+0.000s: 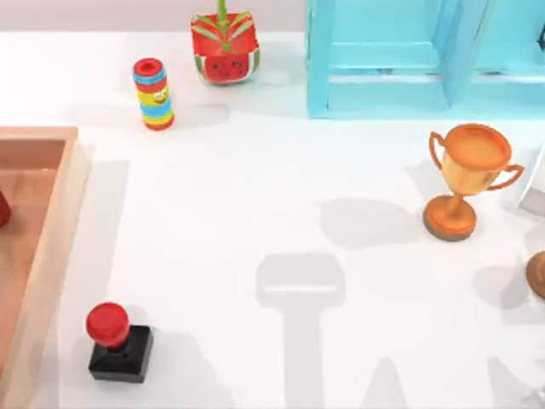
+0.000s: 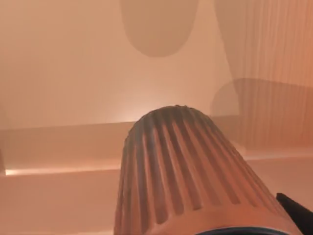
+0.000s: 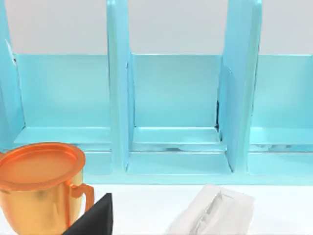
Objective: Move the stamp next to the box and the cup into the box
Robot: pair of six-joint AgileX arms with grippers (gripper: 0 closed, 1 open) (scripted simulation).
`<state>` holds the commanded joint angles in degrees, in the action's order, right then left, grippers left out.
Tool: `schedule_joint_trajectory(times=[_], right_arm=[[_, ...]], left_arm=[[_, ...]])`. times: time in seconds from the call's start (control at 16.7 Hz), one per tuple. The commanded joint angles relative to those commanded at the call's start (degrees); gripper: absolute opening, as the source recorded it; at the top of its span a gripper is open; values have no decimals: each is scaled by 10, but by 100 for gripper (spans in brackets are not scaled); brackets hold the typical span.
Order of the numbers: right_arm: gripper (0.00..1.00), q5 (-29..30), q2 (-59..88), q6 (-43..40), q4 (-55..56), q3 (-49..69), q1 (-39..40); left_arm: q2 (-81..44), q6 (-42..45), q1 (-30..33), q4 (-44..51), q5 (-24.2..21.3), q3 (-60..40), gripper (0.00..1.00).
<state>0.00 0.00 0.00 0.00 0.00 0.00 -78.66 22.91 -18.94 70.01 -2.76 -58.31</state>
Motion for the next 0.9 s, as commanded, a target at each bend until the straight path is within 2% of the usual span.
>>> schedule_joint_trajectory(times=[0.36, 0.9], right_arm=[[100, 0, 0, 0, 0, 0, 0], [100, 0, 0, 0, 0, 0, 0]], left_arm=[[-12, 6, -19, -68, -5, 36, 0], [-79, 12, -37, -114, -22, 61, 0]])
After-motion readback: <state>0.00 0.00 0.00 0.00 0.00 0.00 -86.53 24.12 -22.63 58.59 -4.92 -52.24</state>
